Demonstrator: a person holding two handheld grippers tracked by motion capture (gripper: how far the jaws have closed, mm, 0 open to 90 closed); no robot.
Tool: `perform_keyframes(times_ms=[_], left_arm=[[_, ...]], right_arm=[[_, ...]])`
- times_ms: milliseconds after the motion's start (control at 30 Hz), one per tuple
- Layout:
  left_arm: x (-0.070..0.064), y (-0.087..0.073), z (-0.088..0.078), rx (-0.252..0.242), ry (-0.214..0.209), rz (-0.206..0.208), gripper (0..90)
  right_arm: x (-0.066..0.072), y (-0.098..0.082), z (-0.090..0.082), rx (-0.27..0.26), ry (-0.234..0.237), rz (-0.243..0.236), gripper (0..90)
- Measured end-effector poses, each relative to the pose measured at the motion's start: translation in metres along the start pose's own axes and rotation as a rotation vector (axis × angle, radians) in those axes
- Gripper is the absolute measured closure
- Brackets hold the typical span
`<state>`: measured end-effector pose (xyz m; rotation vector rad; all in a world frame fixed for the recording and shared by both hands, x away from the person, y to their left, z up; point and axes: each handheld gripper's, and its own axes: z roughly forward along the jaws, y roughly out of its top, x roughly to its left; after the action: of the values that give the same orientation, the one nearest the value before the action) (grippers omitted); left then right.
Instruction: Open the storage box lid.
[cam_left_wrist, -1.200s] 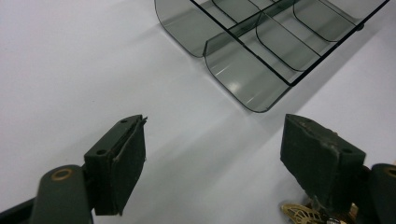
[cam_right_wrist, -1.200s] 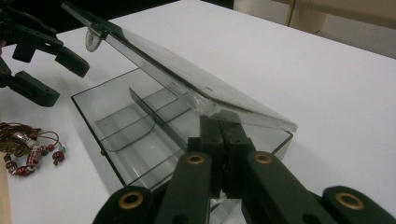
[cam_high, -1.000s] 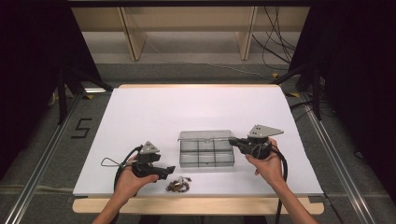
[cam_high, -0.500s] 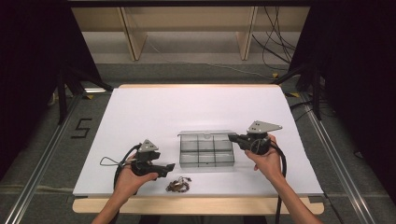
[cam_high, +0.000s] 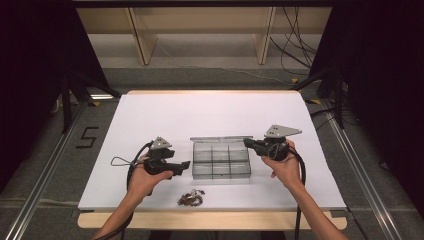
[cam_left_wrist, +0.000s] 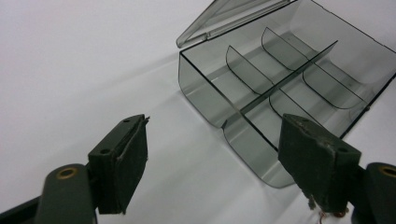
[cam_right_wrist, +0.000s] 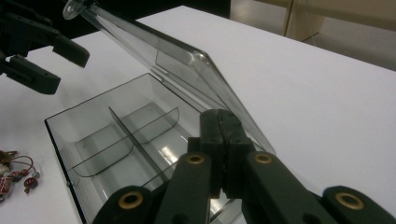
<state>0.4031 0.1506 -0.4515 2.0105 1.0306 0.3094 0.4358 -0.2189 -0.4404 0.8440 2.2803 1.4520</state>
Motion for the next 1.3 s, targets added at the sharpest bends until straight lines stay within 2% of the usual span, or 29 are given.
perform_keyframes(times_ms=[33,100,133,200,233,267,300,333,367,400,433,467,600,633,667,700,733,767,800,900,933,967,1000,1033,1100,1133,1233,1300], left_arm=[[0.000,0.002,0.002,-0.014,-0.007,-0.003,24.1],[0.001,0.004,0.004,-0.025,-0.010,-0.001,24.1],[0.001,0.007,0.006,-0.032,-0.020,0.000,24.5],[0.001,0.010,0.008,-0.046,-0.013,0.003,26.3],[0.000,0.015,0.012,-0.072,-0.009,0.002,27.0],[0.001,0.017,0.013,-0.080,-0.022,0.023,27.4],[0.001,0.017,0.013,-0.080,-0.022,0.023,29.7],[0.003,0.022,0.014,-0.087,-0.026,0.071,31.3],[0.002,0.023,0.016,-0.098,-0.027,0.060,31.2],[0.002,0.023,0.016,-0.098,-0.027,0.060,31.8],[0.002,0.027,0.019,-0.108,-0.032,0.059,34.2],[0.002,0.027,0.019,-0.108,-0.032,0.059,35.0],[0.003,0.031,0.023,-0.119,-0.028,0.079,38.7],[0.005,0.033,0.025,-0.104,-0.026,0.101,38.8],[0.005,0.033,0.025,-0.104,-0.026,0.101,38.8],[0.005,0.033,0.027,-0.115,-0.025,0.102,38.9],[0.006,0.035,0.031,-0.121,-0.032,0.117,39.4],[0.006,0.035,0.031,-0.121,-0.032,0.117,40.3],[0.006,0.035,0.033,-0.122,-0.030,0.122,40.3],[0.007,0.038,0.036,-0.127,-0.037,0.131,45.0],[0.008,0.039,0.039,-0.140,-0.032,0.159,47.4],[0.008,0.039,0.039,-0.132,-0.031,0.170,48.0],[0.008,0.039,0.039,-0.132,-0.031,0.170,48.6],[0.008,0.040,0.040,-0.133,-0.035,0.165,48.6],[0.008,0.040,0.042,-0.136,-0.040,0.173,50.5],[0.010,0.040,0.042,-0.128,-0.035,0.191,52.2],[0.011,0.040,0.045,-0.140,-0.030,0.185,54.3],[0.013,0.040,0.046,-0.135,-0.030,0.192,55.8]], right_arm=[[0.002,-0.001,-0.001,0.015,-0.001,0.030,90.0],[0.000,-0.001,0.000,0.009,0.001,0.013,90.0],[0.000,-0.001,0.000,0.009,-0.006,0.029,90.0],[0.000,-0.001,0.000,0.008,-0.005,0.027,90.0],[-0.001,-0.001,0.000,0.011,-0.005,0.027,90.0],[-0.001,-0.001,0.000,0.005,-0.010,0.022,90.0],[-0.001,-0.001,0.000,0.005,-0.010,0.022,90.0],[0.000,-0.001,0.000,0.017,0.000,0.041,90.0],[-0.002,-0.001,0.002,0.006,-0.004,0.017,90.0],[-0.002,-0.001,0.002,0.006,-0.004,0.017,90.0],[-0.001,-0.001,0.002,0.017,-0.004,0.045,90.0],[-0.003,0.000,0.002,0.011,-0.001,0.035,90.0],[-0.003,0.003,0.001,0.007,-0.007,0.042,90.0],[-0.004,0.004,0.001,0.007,-0.008,0.041,90.0],[-0.006,0.004,0.002,0.005,-0.003,0.029,90.0],[-0.006,0.004,0.003,-0.007,-0.013,0.031,90.0],[-0.007,0.005,0.002,0.004,-0.012,0.024,90.0],[-0.007,0.005,0.002,0.004,-0.012,0.024,90.0],[-0.008,0.005,0.004,0.006,0.008,0.029,90.0],[-0.006,0.005,0.005,-0.002,0.006,0.044,90.0],[-0.007,0.006,0.005,-0.004,-0.004,0.027,90.0],[-0.008,0.006,0.004,-0.002,-0.003,0.014,90.0],[-0.008,0.006,0.004,-0.002,-0.003,0.014,90.0],[-0.007,0.006,0.004,0.009,0.004,0.042,90.0],[-0.007,0.007,0.004,0.010,0.003,0.039,90.0],[-0.008,0.007,0.005,-0.004,0.003,0.040,90.0],[-0.011,0.007,0.003,-0.001,-0.009,0.028,90.0],[-0.013,0.006,0.005,-0.011,0.002,0.034,90.0]])
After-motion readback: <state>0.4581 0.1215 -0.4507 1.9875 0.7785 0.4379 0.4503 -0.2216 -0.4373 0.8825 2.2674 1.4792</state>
